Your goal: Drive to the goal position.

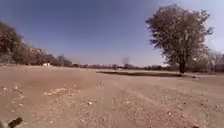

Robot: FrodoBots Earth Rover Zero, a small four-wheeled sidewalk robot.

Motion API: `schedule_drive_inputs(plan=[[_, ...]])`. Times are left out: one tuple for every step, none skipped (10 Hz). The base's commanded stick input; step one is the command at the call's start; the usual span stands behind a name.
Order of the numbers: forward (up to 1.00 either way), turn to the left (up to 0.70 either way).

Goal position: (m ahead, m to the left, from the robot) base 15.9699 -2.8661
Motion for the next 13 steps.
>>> schedule_drive_inputs(plan=[[0.50, 0.00], [0.50, 0.00], [0.50, 0.00], [0.50, 0.00], [0.50, 0.00], [0.50, 0.00], [0.50, 0.00], [0.50, -0.12], [0.50, -0.34], [0.50, -0.49], [0.50, -0.45], [0.50, -0.38], [0.50, 0.00]])
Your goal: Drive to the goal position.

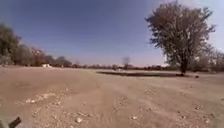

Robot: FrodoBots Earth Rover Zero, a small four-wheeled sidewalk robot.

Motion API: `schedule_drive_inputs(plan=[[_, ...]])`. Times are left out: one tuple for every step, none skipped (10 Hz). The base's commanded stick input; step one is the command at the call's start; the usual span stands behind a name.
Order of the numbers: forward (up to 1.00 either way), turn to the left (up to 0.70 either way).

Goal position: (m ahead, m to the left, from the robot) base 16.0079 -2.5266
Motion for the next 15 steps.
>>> schedule_drive_inputs(plan=[[0.50, 0.00], [0.50, 0.00], [0.50, 0.00], [0.50, 0.00], [0.50, 0.00], [0.50, 0.00], [0.50, 0.00], [0.50, 0.00], [0.50, 0.00], [0.50, 0.00], [0.50, 0.00], [0.50, 0.00], [0.50, 0.00], [0.50, 0.00], [0.50, 0.00]])
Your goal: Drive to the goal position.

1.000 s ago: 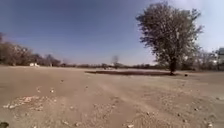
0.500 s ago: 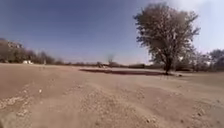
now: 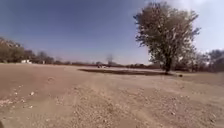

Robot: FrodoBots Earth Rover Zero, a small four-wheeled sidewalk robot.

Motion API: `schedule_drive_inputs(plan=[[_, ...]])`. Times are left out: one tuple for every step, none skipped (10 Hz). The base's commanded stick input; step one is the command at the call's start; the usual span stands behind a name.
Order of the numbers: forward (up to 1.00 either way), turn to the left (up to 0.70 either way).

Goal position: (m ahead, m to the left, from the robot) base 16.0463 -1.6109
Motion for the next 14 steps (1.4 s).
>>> schedule_drive_inputs(plan=[[0.50, 0.00], [0.50, 0.00], [0.50, 0.00], [0.50, 0.00], [0.50, 0.00], [0.50, 0.00], [0.50, 0.00], [0.50, 0.00], [0.50, 0.00], [0.50, 0.00], [0.50, 0.00], [0.50, 0.00], [0.50, 0.00], [0.50, 0.00]])
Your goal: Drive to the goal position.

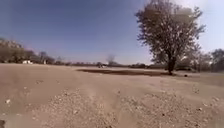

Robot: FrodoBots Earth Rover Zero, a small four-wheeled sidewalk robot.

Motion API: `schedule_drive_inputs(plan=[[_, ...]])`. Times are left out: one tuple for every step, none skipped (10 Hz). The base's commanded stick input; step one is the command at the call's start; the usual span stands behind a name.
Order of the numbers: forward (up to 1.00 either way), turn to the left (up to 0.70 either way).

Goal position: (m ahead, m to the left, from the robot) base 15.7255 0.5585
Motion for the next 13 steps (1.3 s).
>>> schedule_drive_inputs(plan=[[0.50, 0.00], [0.50, 0.00], [0.50, 0.00], [0.50, 0.00], [0.50, 0.00], [0.50, 0.00], [0.50, 0.00], [0.50, 0.00], [0.50, 0.00], [0.50, 0.00], [0.50, 0.00], [0.50, 0.00], [0.50, 0.00]])
